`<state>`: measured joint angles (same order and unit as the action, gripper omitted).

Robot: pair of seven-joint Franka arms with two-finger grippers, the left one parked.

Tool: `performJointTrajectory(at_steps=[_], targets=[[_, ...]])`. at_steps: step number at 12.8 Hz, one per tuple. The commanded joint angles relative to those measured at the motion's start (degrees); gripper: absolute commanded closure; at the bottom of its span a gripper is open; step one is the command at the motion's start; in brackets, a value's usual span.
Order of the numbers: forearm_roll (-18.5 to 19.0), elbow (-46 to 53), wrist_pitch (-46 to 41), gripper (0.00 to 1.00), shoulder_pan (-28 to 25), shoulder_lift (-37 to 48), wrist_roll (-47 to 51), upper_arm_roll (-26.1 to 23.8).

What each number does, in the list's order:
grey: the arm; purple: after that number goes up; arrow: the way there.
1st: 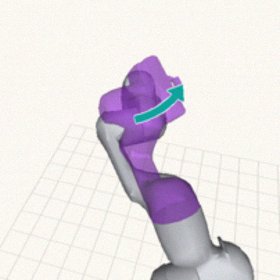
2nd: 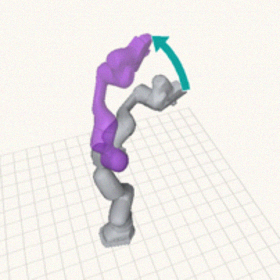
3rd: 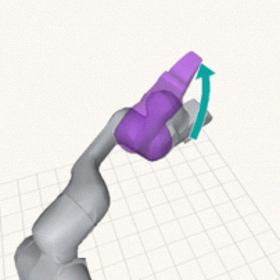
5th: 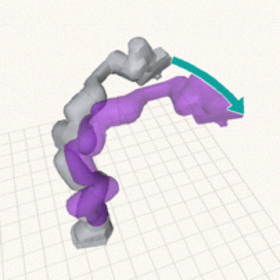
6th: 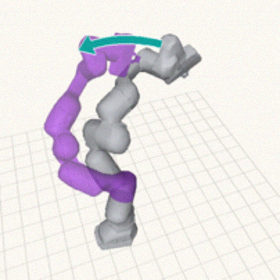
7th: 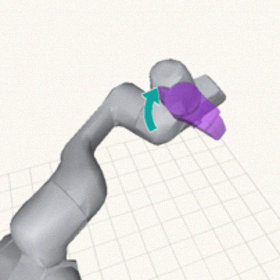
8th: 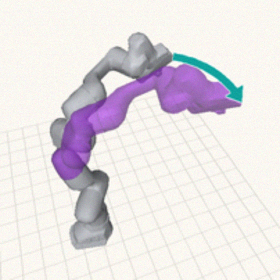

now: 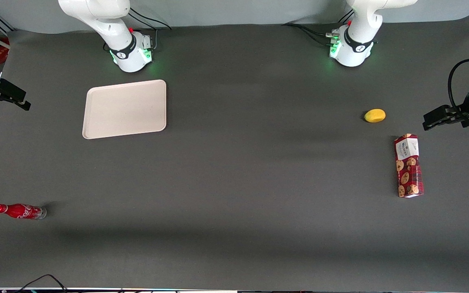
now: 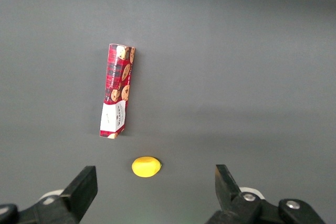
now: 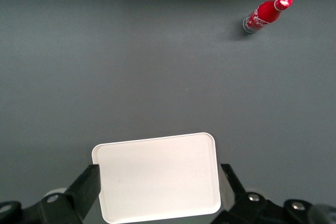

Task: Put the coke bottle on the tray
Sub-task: 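Move the open right gripper down toward the red Coca-Cola bottle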

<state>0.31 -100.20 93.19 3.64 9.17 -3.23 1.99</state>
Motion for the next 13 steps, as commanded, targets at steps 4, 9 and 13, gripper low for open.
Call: performJointTrajectory(at_steps=[4,9,13], targets=[[0.5,-0.5,0.2,0.00,-0.6,-0.1,2.1,1.2],[0.3,5.7,8.7,0.00,-0.5,-14.7,-3.9,12.7],[-9.0,23.3,11.8,0.00,6.9,-36.5,-18.5,15.2]])
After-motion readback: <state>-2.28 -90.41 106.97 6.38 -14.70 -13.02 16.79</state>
